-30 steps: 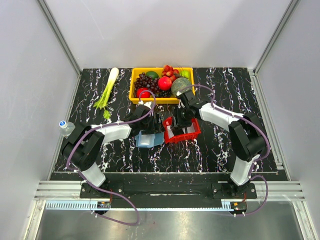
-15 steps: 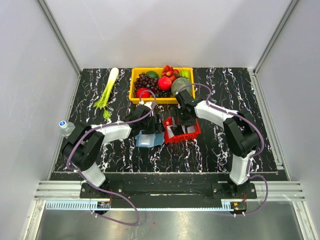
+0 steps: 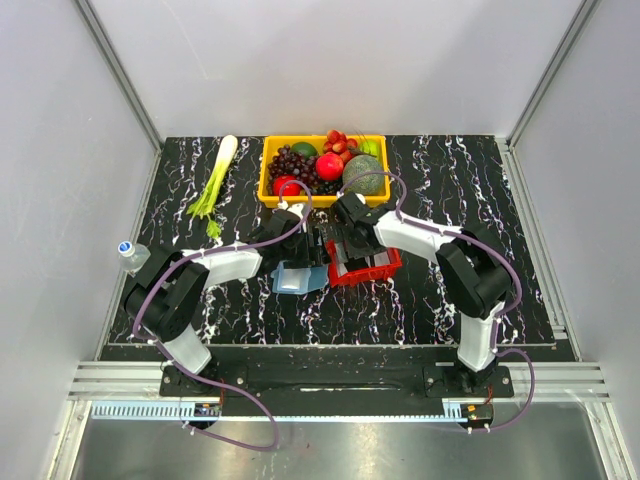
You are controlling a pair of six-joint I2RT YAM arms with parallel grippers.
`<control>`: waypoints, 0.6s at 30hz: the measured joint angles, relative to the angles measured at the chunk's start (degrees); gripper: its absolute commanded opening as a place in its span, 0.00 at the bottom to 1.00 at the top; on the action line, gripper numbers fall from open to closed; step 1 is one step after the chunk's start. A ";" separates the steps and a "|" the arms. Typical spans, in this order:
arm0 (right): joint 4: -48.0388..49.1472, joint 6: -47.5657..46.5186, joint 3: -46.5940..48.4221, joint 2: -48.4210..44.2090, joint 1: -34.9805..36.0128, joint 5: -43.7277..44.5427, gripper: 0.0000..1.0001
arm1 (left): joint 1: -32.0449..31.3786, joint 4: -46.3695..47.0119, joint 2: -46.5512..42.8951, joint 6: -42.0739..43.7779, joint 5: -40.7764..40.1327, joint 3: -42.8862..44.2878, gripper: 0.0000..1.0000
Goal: Put the credit cards into the card holder
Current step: Pick up the credit card from the storage box.
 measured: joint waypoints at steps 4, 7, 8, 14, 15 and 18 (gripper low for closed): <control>1.40 0.83 -1.14 -0.87 0.96 1.33 0.84 | 0.15 0.55 0.00 0.00 0.31 -0.33 0.77; 1.84 1.16 -2.14 -1.57 1.27 1.33 0.81 | 0.35 0.76 0.00 0.00 0.57 -0.44 0.76; 1.84 1.05 -2.23 -1.62 1.36 1.36 0.79 | 0.39 0.90 0.00 0.00 0.68 -0.50 0.76; 1.38 1.20 -1.60 -0.96 1.38 1.60 0.61 | 0.55 1.11 0.00 -0.02 1.14 -0.66 0.77; 1.49 1.40 -1.60 -0.96 1.38 1.62 0.56 | 0.59 1.29 0.00 -0.02 1.20 -0.74 0.77; 2.19 2.16 -1.86 -0.96 1.40 1.07 0.47 | 0.83 1.46 0.00 -0.04 1.55 -0.85 0.76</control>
